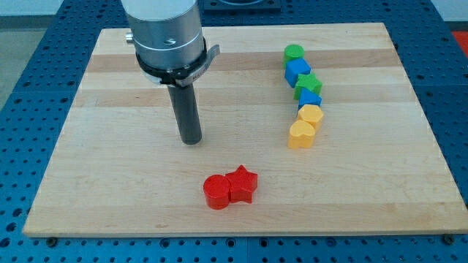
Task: Move the green circle to the center
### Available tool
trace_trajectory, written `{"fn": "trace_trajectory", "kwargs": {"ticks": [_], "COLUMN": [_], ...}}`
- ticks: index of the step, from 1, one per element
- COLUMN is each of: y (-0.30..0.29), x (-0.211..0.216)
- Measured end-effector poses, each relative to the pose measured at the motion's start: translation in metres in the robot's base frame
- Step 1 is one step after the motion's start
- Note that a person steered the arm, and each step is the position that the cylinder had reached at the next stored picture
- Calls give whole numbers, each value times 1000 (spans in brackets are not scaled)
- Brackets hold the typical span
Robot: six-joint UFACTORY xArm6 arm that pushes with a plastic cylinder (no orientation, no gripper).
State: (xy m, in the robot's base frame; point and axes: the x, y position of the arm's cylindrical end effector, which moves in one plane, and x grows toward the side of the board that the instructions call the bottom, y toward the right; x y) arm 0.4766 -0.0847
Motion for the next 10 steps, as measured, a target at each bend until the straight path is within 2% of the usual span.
{"fn": "trace_trajectory", "kwargs": {"ticks": [10], "y": [0], "x": [2]}}
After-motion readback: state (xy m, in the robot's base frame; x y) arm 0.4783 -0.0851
